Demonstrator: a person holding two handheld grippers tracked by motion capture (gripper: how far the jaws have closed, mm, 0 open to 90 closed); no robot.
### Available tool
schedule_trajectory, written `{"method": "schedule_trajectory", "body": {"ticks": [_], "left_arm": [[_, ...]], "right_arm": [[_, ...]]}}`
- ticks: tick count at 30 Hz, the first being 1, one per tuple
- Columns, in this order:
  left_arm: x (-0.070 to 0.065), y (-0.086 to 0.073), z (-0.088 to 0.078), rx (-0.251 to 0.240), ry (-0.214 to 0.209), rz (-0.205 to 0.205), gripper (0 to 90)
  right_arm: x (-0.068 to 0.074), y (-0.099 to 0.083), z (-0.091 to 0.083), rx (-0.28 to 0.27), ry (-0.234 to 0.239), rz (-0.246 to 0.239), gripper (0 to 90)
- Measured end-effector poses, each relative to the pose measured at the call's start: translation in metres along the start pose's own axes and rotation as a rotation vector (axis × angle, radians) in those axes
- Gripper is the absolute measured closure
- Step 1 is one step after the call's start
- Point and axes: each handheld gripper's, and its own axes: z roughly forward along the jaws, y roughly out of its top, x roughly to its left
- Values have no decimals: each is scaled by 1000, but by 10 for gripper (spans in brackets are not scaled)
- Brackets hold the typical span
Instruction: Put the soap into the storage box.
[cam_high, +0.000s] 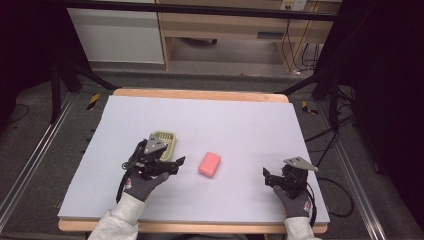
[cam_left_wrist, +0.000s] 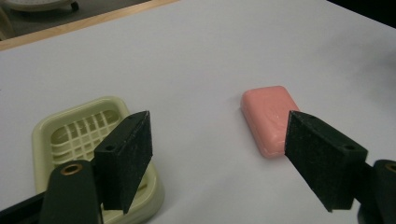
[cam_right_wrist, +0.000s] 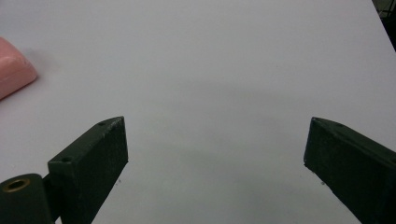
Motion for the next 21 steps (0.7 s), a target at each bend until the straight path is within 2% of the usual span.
{"method": "schedule_trajectory", "body": {"ticks": [7, 11, 21], "left_arm": [[-9, 5, 14, 17, -21, 6, 227], [-14, 7, 21, 42, -24, 26, 227], [-25, 14, 39, 78, -42, 35, 225]], "right_arm": [[0, 0, 0, 5, 2, -4, 65], [0, 0, 0, 5, 2, 0, 65], [1, 0, 1, 4, 1, -7, 64]]}}
